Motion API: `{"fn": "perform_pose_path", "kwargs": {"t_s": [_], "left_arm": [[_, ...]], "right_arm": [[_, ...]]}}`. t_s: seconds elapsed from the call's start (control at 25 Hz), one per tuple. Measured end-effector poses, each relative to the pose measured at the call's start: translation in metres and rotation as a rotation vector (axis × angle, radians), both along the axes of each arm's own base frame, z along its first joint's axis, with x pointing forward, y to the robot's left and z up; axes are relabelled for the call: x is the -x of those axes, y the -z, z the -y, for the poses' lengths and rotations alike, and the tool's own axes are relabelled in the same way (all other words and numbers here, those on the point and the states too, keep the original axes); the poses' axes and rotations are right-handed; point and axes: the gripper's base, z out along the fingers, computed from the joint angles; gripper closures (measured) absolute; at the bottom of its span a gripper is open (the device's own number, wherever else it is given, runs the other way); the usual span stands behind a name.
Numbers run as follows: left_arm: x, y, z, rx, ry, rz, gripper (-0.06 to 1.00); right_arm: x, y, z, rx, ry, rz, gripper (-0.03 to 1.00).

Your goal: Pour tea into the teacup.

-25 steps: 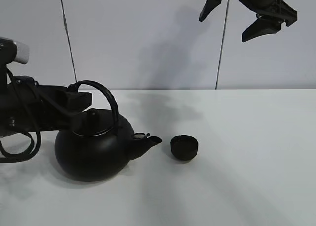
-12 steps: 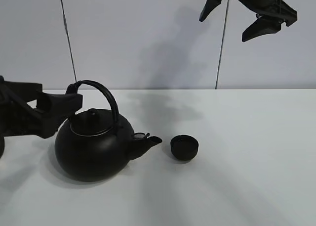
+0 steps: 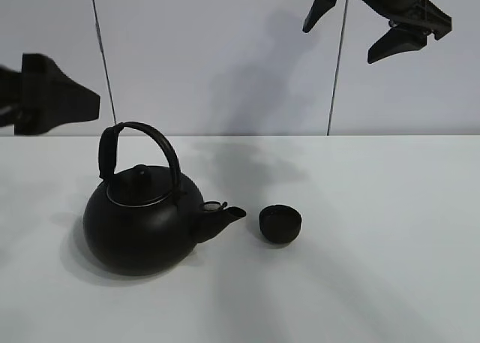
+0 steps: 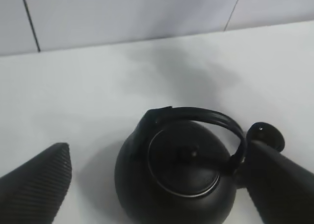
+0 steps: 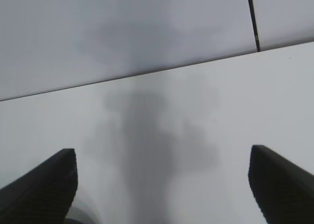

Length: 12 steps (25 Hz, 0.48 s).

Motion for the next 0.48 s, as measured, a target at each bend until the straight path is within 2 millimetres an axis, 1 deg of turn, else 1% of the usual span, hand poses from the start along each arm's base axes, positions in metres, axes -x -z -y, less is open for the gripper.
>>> {"fn": "perform_pose_path", "kwargs": {"t_s": [0.04, 0.16, 0.24, 0.28, 0.4, 0.48], "left_arm": [[-0.002, -0.008, -0.001, -0.029, -0.019, -0.066, 0.26], [-0.013, -0.041, -0.001, -0.102, -0.086, -0.199, 0.26], [-0.02, -0.07, 0.0, -0.133, -0.103, -0.23, 0.25], [-0.021, -0.084, 0.001, -0.138, -0.097, -0.243, 0.25], [-0.024, -0.117, 0.011, -0.105, -0.023, -0.289, 0.25], [-0.029, -0.125, 0.022, -0.082, 0.035, -0.368, 0.25]], "right_arm": [[0.0, 0.0, 0.0, 0.0, 0.0, 0.0, 0.32], [0.0, 0.0, 0.0, 0.0, 0.0, 0.0, 0.32], [0.0, 0.0, 0.0, 0.0, 0.0, 0.0, 0.32], [0.0, 0.0, 0.0, 0.0, 0.0, 0.0, 0.32], [0.0, 0.0, 0.0, 0.0, 0.0, 0.0, 0.32], [0.0, 0.0, 0.0, 0.0, 0.0, 0.0, 0.32]]}}
